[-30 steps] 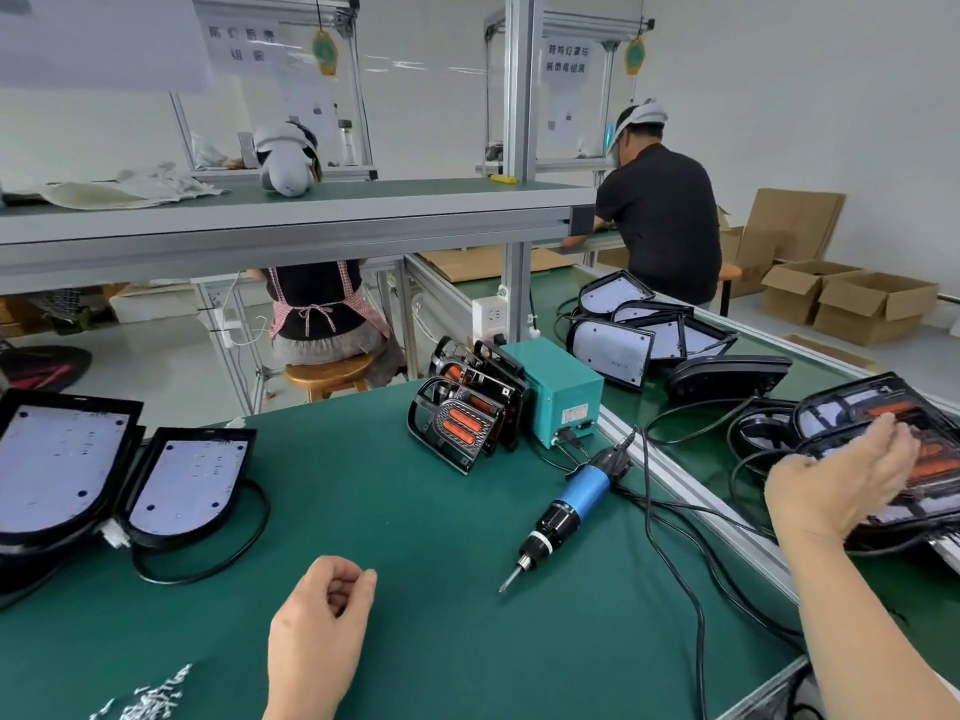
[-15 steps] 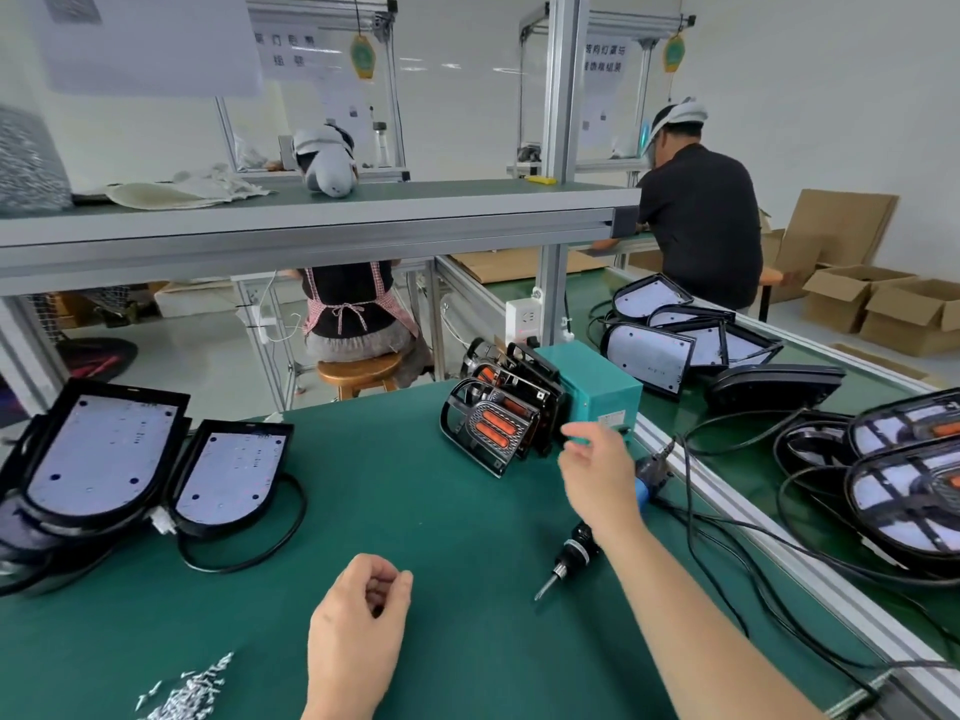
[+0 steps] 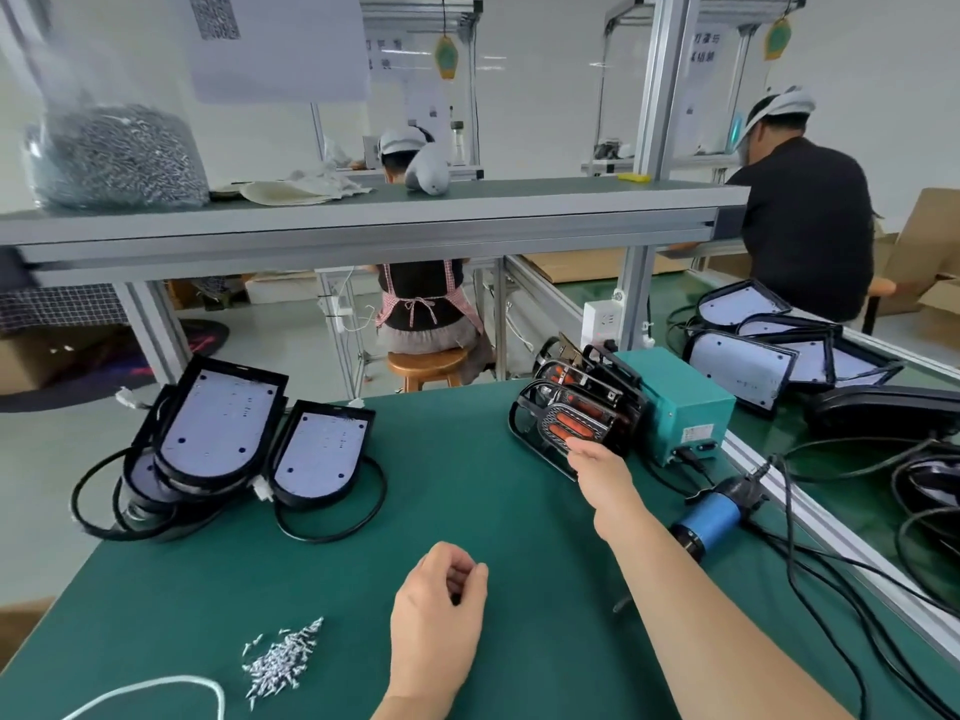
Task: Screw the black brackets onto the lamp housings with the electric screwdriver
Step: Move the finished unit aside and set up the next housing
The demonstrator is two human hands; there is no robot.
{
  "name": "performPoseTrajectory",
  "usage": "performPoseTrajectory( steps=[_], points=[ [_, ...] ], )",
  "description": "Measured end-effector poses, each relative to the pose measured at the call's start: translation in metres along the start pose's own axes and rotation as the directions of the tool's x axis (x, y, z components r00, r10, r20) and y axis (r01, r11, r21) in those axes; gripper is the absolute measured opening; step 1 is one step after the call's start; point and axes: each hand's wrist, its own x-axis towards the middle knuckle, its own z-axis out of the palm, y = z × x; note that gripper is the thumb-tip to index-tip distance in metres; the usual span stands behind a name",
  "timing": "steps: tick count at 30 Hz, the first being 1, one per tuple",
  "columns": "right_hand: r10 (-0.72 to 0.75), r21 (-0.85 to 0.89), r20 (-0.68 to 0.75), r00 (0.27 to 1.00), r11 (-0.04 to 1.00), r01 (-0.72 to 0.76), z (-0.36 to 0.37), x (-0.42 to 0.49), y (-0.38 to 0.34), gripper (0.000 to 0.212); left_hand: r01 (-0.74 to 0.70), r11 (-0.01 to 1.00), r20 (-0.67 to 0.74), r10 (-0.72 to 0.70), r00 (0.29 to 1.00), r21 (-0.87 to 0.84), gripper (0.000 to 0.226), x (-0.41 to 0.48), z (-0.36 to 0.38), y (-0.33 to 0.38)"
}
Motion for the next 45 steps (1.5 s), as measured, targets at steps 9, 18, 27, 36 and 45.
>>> performPoseTrajectory(
  steps=[9,18,27,36,45],
  points=[
    [0.062,0.164,-0.152,0.986,0.986,-0.037,0.011,-0.008,0.004,0.025,-0.019,1.000,-0.001,0.019,1.000,0.004,0.019,-0.001,0.000,0.001],
    [-0.003,0.330,-0.339,0.941,0.936,0.122,0.056,-0.046,0.044,0.029,0.002,1.000,0.020,-0.002,1.000,-0.003,0.016,0.001,-0.003,0.002],
    [-0.102,0.207,-0.372,0.923,0.960,0.189,0.052,-0.046,0.054,0.033,0.084,0.980,-0.057,-0.096,0.994,-0.179,0.016,0.024,-0.034,0.002],
    [-0.116,0.212,-0.349,0.930,0.957,0.199,0.056,-0.034,0.063,0.034,0.103,0.983,-0.552,-0.001,0.834,0.153,0.025,0.135,-0.142,-0.013],
    [-0.174,0.140,-0.327,0.929,0.963,0.230,0.061,-0.037,0.061,0.034,0.390,0.871,-0.518,-0.195,0.833,0.300,0.070,0.224,-0.220,-0.026]
  ],
)
